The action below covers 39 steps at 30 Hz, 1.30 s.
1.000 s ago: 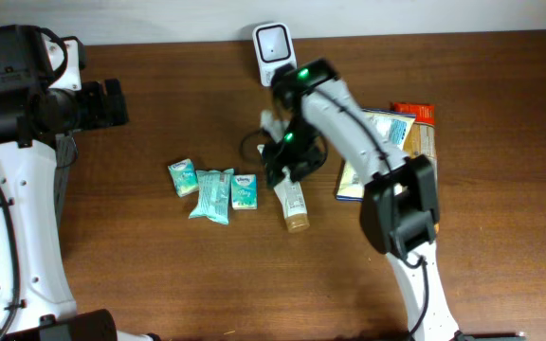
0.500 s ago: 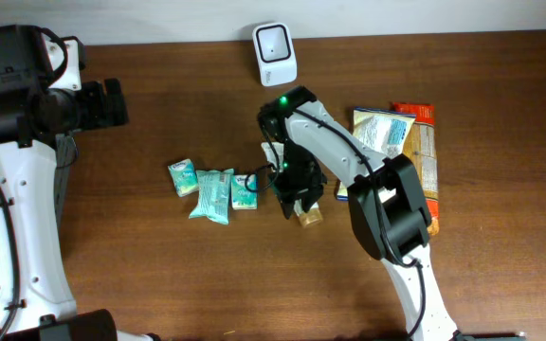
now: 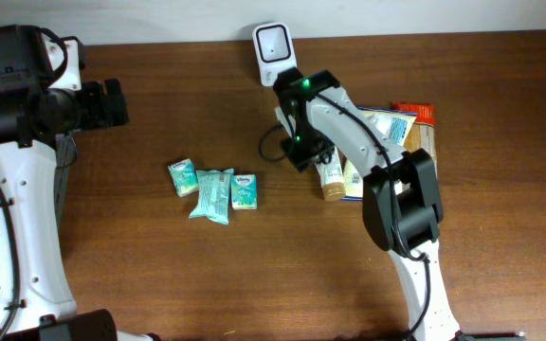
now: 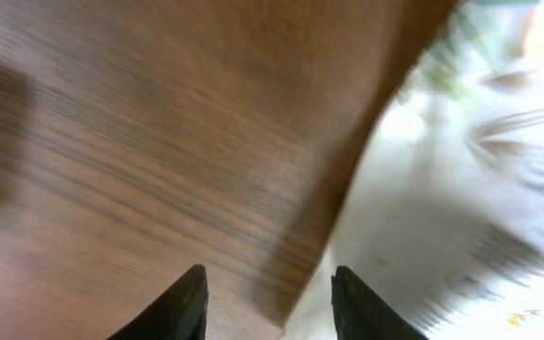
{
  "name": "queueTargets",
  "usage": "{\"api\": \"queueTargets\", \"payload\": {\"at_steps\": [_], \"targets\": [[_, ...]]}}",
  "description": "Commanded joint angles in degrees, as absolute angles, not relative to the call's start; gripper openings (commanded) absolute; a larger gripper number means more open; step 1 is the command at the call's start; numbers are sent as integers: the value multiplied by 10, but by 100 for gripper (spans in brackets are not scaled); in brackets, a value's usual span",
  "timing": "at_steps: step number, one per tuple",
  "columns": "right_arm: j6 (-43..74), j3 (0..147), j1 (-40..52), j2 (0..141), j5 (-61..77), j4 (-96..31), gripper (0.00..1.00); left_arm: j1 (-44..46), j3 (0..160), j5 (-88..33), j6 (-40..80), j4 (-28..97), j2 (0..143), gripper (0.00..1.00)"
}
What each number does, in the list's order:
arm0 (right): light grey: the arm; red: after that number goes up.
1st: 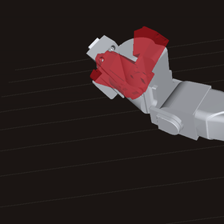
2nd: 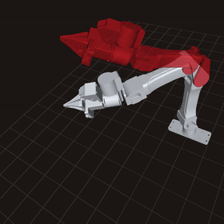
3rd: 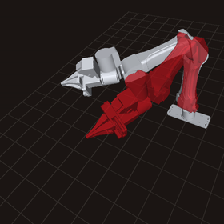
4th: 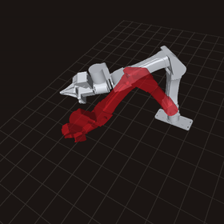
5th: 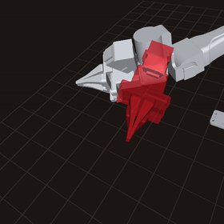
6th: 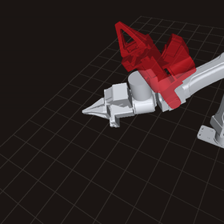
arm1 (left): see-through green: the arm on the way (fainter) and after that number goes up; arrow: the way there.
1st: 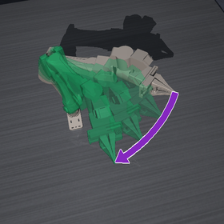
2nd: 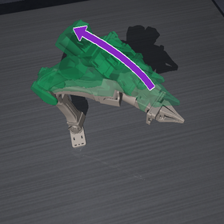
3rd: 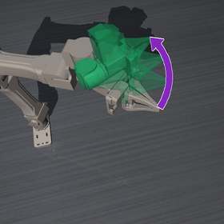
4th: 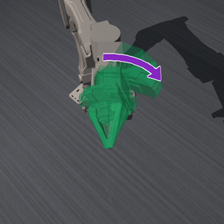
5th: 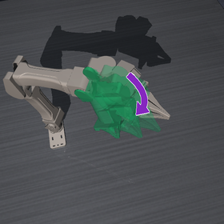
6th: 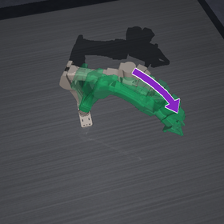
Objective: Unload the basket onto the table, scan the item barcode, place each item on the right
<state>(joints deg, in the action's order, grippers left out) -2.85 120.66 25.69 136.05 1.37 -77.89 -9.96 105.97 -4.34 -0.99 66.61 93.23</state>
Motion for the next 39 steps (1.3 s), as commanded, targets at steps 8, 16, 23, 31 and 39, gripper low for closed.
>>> {"api": "queueTargets", "payload": {"at_steps": [8, 16, 23, 31, 39], "targets": [[205, 1336, 202, 1364, -143, -698, 28, -103, 1064, -48, -8, 666, 930, 99], [177, 1253, 180, 1403, -89, -620, 29, -103, 1064, -48, -8, 666, 930, 99], [86, 1225, 180, 1419, 41, -597, 29, -103, 1064, -48, -8, 666, 930, 99], [3, 1225, 218, 1418, 195, -615, 30, -103, 1064, -48, -8, 666, 930, 99], [-15, 1247, 285, 1418, 229, -722, 30, -103, 1064, -48, -8, 666, 930, 99]]}}
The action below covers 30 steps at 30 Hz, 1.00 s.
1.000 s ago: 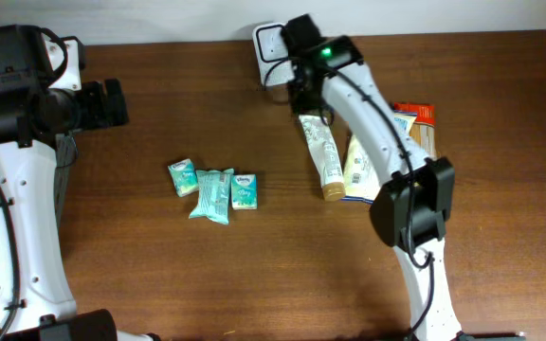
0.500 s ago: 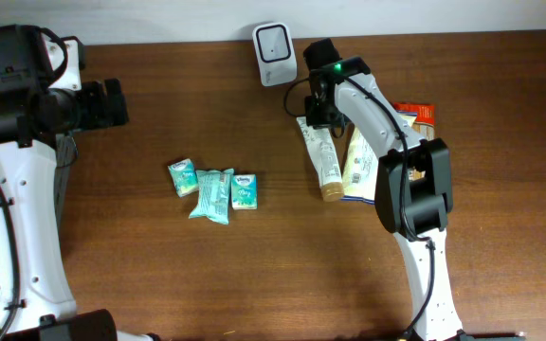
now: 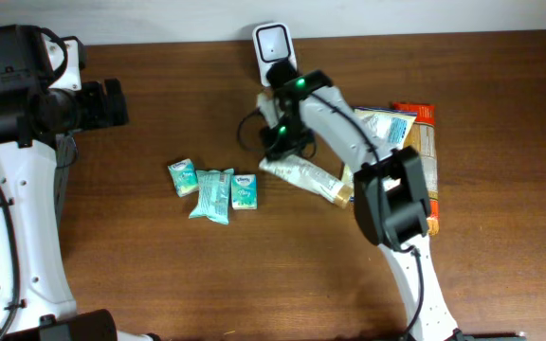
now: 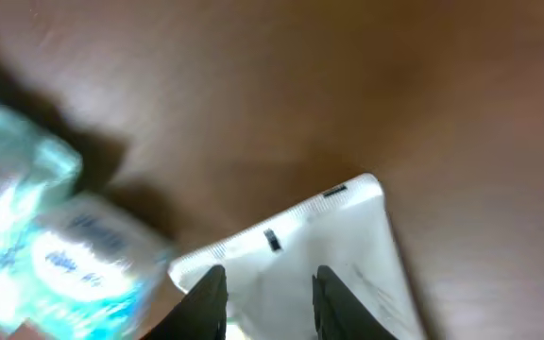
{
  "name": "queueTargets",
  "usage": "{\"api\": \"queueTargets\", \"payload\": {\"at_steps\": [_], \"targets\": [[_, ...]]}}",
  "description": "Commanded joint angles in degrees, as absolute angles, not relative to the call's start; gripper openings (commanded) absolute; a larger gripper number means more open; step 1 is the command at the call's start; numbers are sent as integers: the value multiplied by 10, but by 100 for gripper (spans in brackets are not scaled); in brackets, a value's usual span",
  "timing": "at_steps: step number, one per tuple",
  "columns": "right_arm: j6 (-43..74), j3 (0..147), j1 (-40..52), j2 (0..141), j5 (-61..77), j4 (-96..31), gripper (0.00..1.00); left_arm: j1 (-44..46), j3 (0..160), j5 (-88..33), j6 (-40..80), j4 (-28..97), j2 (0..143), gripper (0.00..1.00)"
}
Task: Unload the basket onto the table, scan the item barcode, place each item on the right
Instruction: 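Lift the Pantene tube toward the scanner with the right gripper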
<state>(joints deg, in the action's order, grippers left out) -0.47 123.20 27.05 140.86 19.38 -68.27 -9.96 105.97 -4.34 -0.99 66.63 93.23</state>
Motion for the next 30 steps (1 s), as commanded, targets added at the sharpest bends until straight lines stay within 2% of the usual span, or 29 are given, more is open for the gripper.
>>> {"api": "queueTargets", "payload": {"at_steps": [1, 5, 8, 11, 15, 19, 24, 30], "targets": [[-15, 1255, 288, 1417, 234, -746, 30, -103, 1064, -48, -8, 666, 930, 99], [-15, 1288, 288, 1412, 236, -851, 29, -103, 1064, -48, -8, 666, 930, 99], [-27, 1324, 285, 1399, 236, -901, 24, -103, 1064, -48, -8, 666, 930, 99], [-25, 1383, 280, 1367, 232, -929, 24, -103, 1064, -48, -8, 666, 930, 99], [71, 1461, 281, 1292, 87, -974, 24, -103, 1064, -48, -8, 666, 930, 99], [114, 1454, 281, 1200, 83, -974, 24, -103, 1064, -48, -8, 666, 930, 99], [172, 1351, 281, 1127, 74, -973, 24, -103, 1064, -48, -9, 666, 930, 99], [218, 1048, 281, 1129, 68, -929, 24, -103, 1064, -48, -8, 666, 930, 99]]}}
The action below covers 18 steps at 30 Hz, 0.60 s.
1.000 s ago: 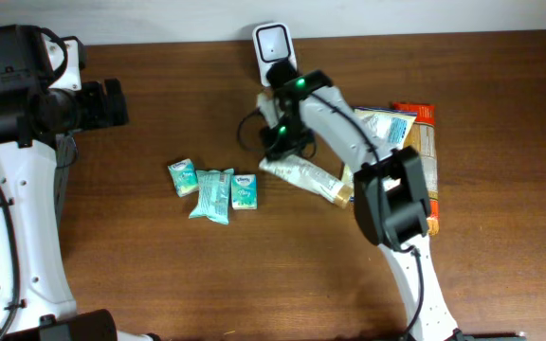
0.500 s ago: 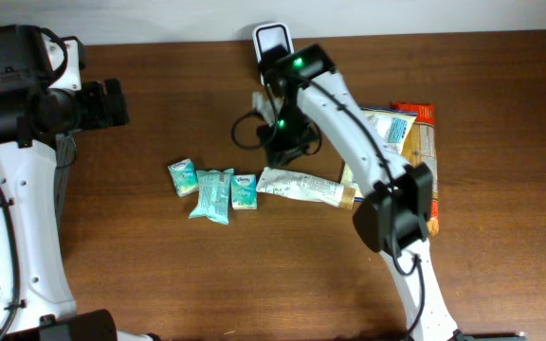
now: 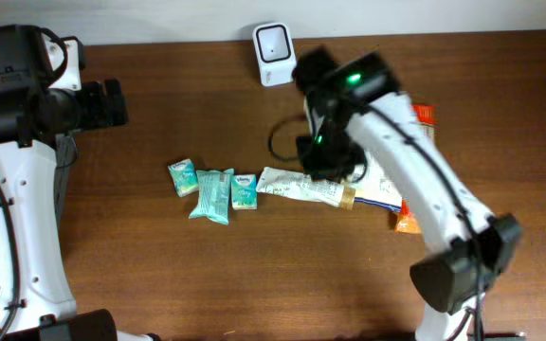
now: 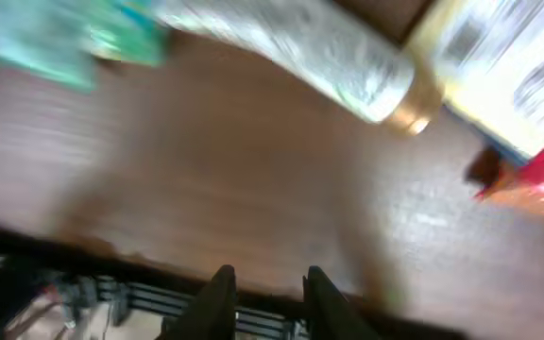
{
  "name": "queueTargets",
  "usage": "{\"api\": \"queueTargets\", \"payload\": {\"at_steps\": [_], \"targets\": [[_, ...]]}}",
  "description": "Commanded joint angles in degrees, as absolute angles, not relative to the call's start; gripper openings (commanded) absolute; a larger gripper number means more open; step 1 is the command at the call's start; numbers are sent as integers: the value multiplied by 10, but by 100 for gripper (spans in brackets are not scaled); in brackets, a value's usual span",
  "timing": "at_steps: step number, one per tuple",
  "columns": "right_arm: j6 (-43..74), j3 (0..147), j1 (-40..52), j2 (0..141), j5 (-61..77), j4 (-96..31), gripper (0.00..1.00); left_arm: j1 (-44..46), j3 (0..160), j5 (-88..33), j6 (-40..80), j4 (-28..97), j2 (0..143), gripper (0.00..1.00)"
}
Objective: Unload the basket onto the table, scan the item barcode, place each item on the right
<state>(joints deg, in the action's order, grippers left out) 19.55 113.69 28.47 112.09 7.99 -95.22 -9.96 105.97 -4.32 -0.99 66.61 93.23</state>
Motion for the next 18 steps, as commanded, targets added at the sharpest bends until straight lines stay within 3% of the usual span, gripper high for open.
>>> {"api": "queueTargets", "payload": {"at_steps": [1, 9, 18], "targets": [[225, 1002, 280, 1129, 69, -899, 24, -103, 1064, -48, -8, 666, 930, 99], [234, 820, 277, 1129, 61, -706, 22, -103, 1064, -48, -9, 666, 930, 99], [192, 744, 276, 1129, -96, -517, 17, -103, 1064, -48, -8, 666, 930, 99]]}}
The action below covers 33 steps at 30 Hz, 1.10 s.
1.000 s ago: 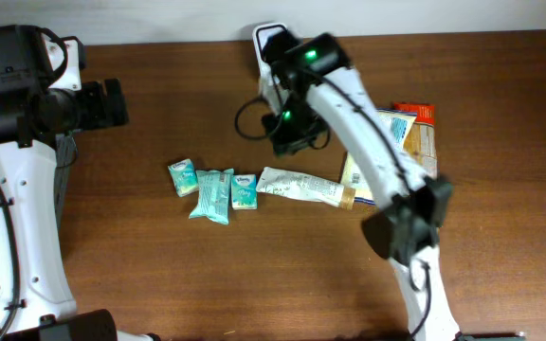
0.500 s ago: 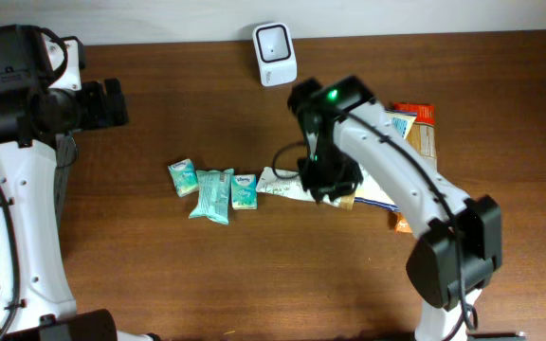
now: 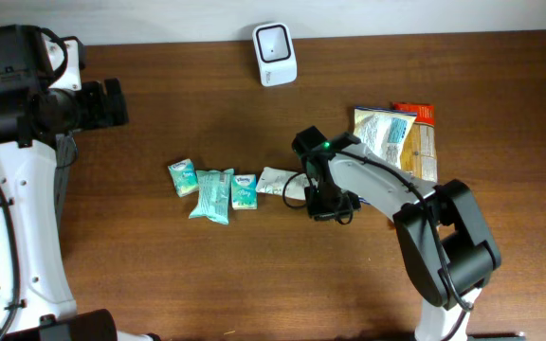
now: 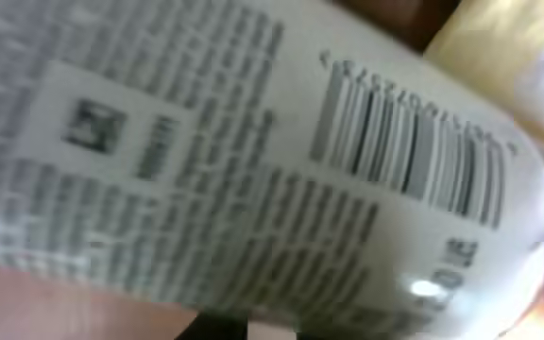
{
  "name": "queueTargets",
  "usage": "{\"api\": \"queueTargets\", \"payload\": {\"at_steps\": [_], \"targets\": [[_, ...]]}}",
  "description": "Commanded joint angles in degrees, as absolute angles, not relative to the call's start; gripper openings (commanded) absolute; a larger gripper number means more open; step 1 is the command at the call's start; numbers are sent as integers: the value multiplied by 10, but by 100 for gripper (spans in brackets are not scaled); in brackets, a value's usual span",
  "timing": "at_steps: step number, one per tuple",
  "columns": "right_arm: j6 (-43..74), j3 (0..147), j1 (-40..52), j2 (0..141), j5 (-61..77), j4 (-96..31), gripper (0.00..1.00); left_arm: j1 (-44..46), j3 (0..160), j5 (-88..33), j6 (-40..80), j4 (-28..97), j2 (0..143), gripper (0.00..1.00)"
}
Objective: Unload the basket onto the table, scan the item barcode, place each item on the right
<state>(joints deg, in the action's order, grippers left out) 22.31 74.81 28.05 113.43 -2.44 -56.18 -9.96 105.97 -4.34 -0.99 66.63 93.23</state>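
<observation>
A white tube (image 3: 278,180) lies flat on the table just right of the tissue packs. Its printed side with the barcode (image 4: 414,151) fills the right wrist view, blurred. My right gripper (image 3: 322,194) is low over the tube's right end and hides that end from above. In the wrist view only the dark tips of the right gripper (image 4: 263,331) show at the bottom edge, a small gap between them, against the tube. The white scanner (image 3: 275,42) stands at the table's back edge. My left gripper (image 3: 112,102) stays far left, away from everything.
Three teal tissue packs (image 3: 213,192) lie in a row left of the tube, the nearest one touching it or nearly so. Snack bags (image 3: 398,134) are piled at the right, behind my right arm.
My right arm was raised above the tube with the table far below its fingers. Now the gripper is down at the tube's right end, camera close to the label. The tube has not shifted.
First the tube lay against the snack bags with my right gripper beside it. Then it lay slanted toward the table's middle, gripper at its flat end. Then it rested by the tissue packs with the arm lifted off. Now the gripper is low on it.
</observation>
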Motion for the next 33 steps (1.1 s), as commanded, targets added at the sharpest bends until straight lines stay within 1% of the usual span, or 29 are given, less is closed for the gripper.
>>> {"api": "queueTargets", "payload": {"at_steps": [1, 4, 8, 9, 10, 13, 15, 18, 20, 25, 28, 31, 33], "targets": [[162, 744, 276, 1129, -98, -481, 17, -103, 1064, -48, -9, 666, 930, 99], [91, 744, 275, 1130, -99, -385, 17, -103, 1064, -48, -9, 666, 930, 99], [44, 744, 262, 1139, -97, -315, 13, -103, 1064, -48, -9, 666, 930, 99], [42, 744, 258, 1141, -96, -307, 11, -103, 1064, -48, -8, 666, 930, 99], [43, 745, 257, 1140, -89, -302, 7, -103, 1064, -48, -8, 666, 930, 99], [42, 768, 257, 1138, -80, -302, 4, -103, 1064, -48, -8, 666, 930, 99], [43, 812, 256, 1138, -80, -323, 4, -103, 1064, -48, -8, 666, 930, 100], [52, 891, 250, 1136, -80, -382, 4, -103, 1064, -48, -8, 666, 930, 99], [78, 930, 239, 1136, -86, -402, 4, -103, 1064, -48, -9, 666, 930, 99], [168, 950, 175, 1158, -79, -351, 4, -103, 1064, -48, -8, 666, 930, 99], [190, 950, 141, 1206, -17, -318, 4, -103, 1064, -48, -9, 666, 930, 99], [239, 950, 123, 1243, 4, -307, 4, -103, 1064, -48, -9, 666, 930, 99], [246, 950, 116, 1260, 29, -297, 4, -103, 1064, -48, -8, 666, 930, 99]]}}
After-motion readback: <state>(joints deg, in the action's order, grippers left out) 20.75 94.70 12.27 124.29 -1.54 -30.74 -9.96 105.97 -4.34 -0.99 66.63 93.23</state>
